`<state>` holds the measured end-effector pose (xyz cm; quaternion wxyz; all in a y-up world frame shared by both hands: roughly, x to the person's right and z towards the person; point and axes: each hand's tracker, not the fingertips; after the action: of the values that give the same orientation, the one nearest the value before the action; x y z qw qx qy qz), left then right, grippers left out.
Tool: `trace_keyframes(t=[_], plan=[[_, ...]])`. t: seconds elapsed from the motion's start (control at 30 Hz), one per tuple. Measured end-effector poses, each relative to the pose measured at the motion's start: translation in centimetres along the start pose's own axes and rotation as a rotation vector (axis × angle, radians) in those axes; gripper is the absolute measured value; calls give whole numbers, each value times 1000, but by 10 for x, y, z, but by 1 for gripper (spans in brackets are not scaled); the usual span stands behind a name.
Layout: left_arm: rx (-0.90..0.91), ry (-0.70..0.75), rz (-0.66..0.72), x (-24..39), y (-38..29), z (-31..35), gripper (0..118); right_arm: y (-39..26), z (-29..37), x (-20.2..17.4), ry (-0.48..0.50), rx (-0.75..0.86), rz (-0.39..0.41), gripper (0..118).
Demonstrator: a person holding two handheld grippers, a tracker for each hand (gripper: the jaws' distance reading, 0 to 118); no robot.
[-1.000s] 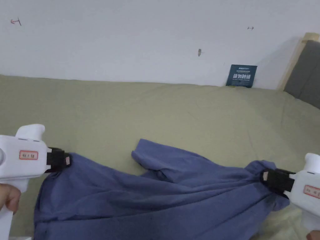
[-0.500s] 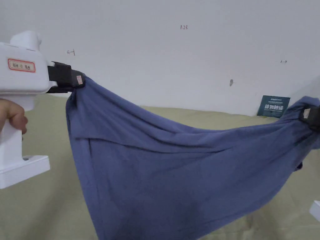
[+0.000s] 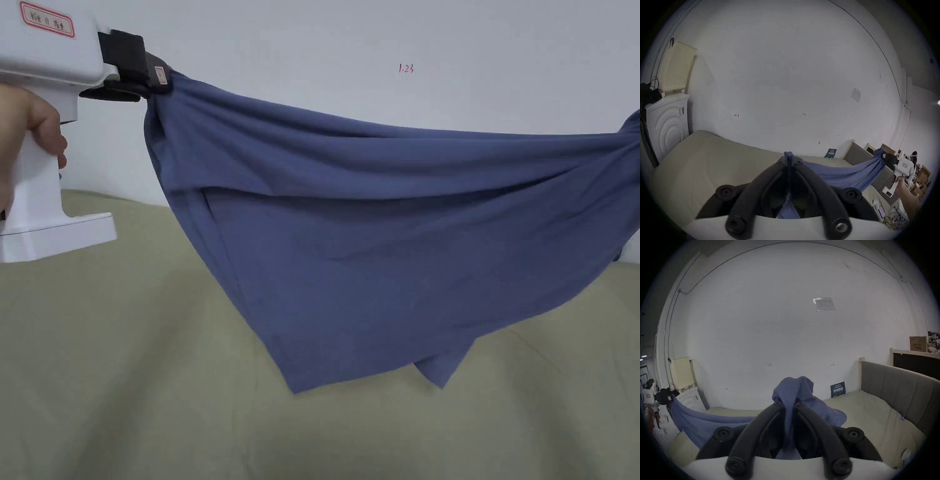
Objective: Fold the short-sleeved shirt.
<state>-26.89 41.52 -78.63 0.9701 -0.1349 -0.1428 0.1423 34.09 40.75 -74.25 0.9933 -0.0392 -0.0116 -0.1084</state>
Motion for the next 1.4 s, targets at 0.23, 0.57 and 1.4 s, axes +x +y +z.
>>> trace_keyframes(t=[0.23,0.57,1.4], plan=[[-48,27,-11,-8,-21,-14,2,-20,-13,-2,-9,-38,37,9],[-105,27,1,-12,-53,-18,2,-47,-15,10,-11,-103,39,9],[-501,4,249,-80,-322,51,2,-272,80,90,-64,-525,-109,9]])
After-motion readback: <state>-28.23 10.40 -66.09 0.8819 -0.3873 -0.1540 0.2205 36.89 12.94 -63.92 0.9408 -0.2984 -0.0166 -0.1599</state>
